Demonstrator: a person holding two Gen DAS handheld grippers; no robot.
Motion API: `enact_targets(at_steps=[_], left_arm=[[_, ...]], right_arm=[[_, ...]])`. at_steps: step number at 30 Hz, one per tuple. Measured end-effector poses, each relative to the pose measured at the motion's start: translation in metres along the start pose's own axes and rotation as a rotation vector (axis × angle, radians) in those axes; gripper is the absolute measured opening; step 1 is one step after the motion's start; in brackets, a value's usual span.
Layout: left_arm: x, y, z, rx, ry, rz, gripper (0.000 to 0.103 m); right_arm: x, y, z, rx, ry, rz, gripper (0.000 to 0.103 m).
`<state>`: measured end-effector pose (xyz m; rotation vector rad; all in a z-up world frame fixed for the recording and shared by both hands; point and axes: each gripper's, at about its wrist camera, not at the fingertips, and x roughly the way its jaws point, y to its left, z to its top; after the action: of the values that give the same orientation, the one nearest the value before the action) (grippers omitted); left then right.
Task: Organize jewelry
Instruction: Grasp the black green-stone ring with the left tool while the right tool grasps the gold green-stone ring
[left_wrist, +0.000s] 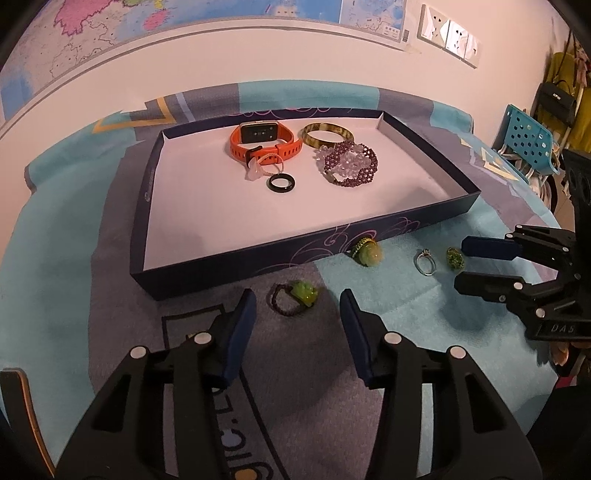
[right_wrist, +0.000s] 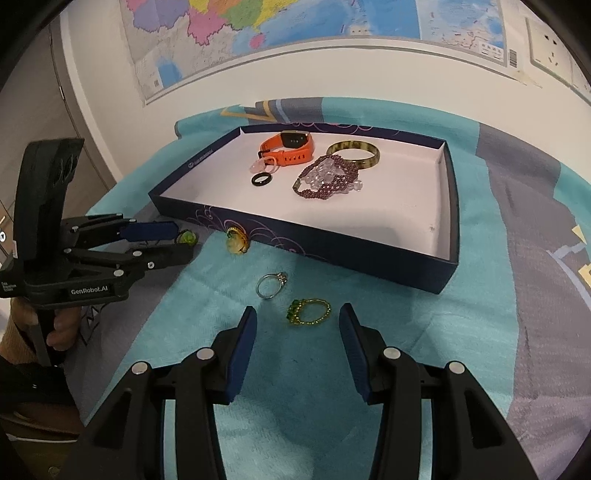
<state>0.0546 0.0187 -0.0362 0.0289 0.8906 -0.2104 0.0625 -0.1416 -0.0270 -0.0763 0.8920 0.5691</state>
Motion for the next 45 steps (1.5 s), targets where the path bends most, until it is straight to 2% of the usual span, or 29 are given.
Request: enact_targets(at_steps=[6,12,14,19,29,33,34,36,41,42,43,45], left_arm=[[0.0,0.001,0.0,-0.005,-0.002,0.001,0.025],[0.0,0.001,-0.001,-0.006,-0.003,-0.004,0.024],[-0.001,0.001,-0.001,-0.006,-0.004,-0.005,0.024],[-0.004,-0.001,-0.004,-0.005,-0.008,-0.006,0.022],[-0.013,-0.004,-0.008,-0.01,-0.019,-0.015,0.022],[-0.013,-0.003,-0.009,-0.015,-0.019,-0.022,0.022],[-0.013,-0.003,-0.009,-0.015,-0.019,-0.024,0.022],[-0.013,-0.004,-0.009,-0.015,-0.018,-0.025,0.022],[-0.012,-0.003,-0.009,-0.02,-0.015,-0.029,0.022],[-0.012,-0.003,-0.009,-0.021,-0.015,-0.029,0.022],[-0.012,-0.003,-0.009,-0.023,-0.015,-0.029,0.022],[-0.012,-0.002,-0.01,-0.025,-0.016,-0.03,0.022]], right_arm=[[0.001,0.005,0.0,-0.02,0.007,-0.012,0.032],[0.001,0.001,0.0,-0.004,0.007,-0.018,0.015],[0.002,0.001,0.0,-0.006,0.009,-0.013,0.007],[0.002,0.003,0.0,-0.013,0.006,-0.015,0.001],[-0.005,0.003,-0.002,-0.009,-0.018,-0.006,0.001],[-0.004,0.0,0.002,0.016,-0.026,0.002,0.01],[-0.004,0.001,0.003,0.013,-0.025,-0.003,0.015],[-0.001,0.003,0.004,0.006,-0.023,0.0,0.017],[0.007,0.007,0.008,-0.01,-0.01,-0.017,0.017],[0.009,0.008,0.008,-0.014,-0.003,-0.022,0.016],[0.01,0.008,0.008,-0.015,0.001,-0.026,0.008],[0.009,0.008,0.008,-0.019,-0.002,-0.028,0.008]])
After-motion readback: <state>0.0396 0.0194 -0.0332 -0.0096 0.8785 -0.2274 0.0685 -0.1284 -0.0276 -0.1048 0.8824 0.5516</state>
